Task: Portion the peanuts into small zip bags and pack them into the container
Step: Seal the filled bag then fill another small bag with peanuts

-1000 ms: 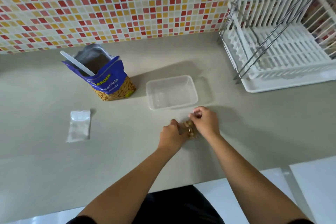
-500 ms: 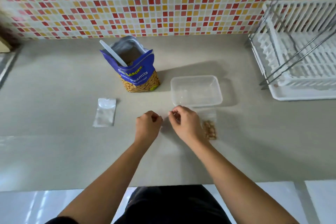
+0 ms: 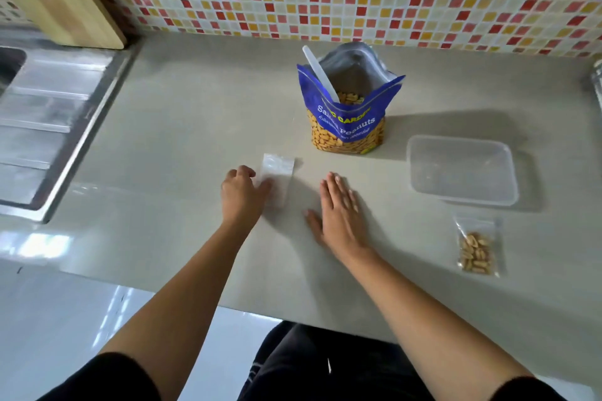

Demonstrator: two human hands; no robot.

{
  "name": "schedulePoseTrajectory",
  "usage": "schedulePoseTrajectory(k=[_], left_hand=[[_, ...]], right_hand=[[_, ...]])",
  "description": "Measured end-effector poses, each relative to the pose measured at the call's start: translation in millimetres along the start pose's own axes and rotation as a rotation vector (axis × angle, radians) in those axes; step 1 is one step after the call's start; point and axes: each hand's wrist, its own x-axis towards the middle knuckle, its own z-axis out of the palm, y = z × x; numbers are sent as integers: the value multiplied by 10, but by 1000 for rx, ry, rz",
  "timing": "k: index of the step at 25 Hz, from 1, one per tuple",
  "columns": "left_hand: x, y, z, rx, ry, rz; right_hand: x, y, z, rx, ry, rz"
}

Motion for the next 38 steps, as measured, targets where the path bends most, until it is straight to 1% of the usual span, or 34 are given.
schedulePoseTrajectory(k=[4,7,9,12,15,16,18,20,22,25,27,29,32,35,38], left_hand=[[149,-48,-19,40,-162,-61],[231,-24,-81,23,-223,-107],[261,-48,-115,-26,-233,-121],[250,-68,-187,-167,-236,-128],[197,-13,-327,-262,-267,-67],[171,23,-387,-333,-300,-49],[95,112,-548,-536,-377,-52],[-20,203,-729,-720,-421,-53],[-145,333,-892,-833,-442,-6],[-270,623,-1112,-932,-462,149],[-309,854,-1245,-955,-461,279],[-329,1078,-1336,-946,-440,388],[-368,1278,-1374,-944,-423,488],[-354,1354,-1333,-942,-421,513],[-211,1425,-1365,-1083,-426,475]], right_hand=[[-44,33,102,-65,73,17],[-48,29,105,-96,117,17],[-50,35,101,-98,136,10],[-51,20,91,-90,140,15],[-40,24,78,-41,137,-8],[-35,33,51,12,149,-24],[-28,36,-56,209,219,-21],[-70,-45,-293,498,298,66],[-104,-182,-632,793,310,167],[-87,-379,-1266,1134,287,212],[-20,-453,-1662,1284,276,196],[56,-487,-1932,1308,262,176],[134,-480,-2069,1341,342,192],[136,-442,-2160,1300,427,178],[138,-374,-2311,1198,459,153]])
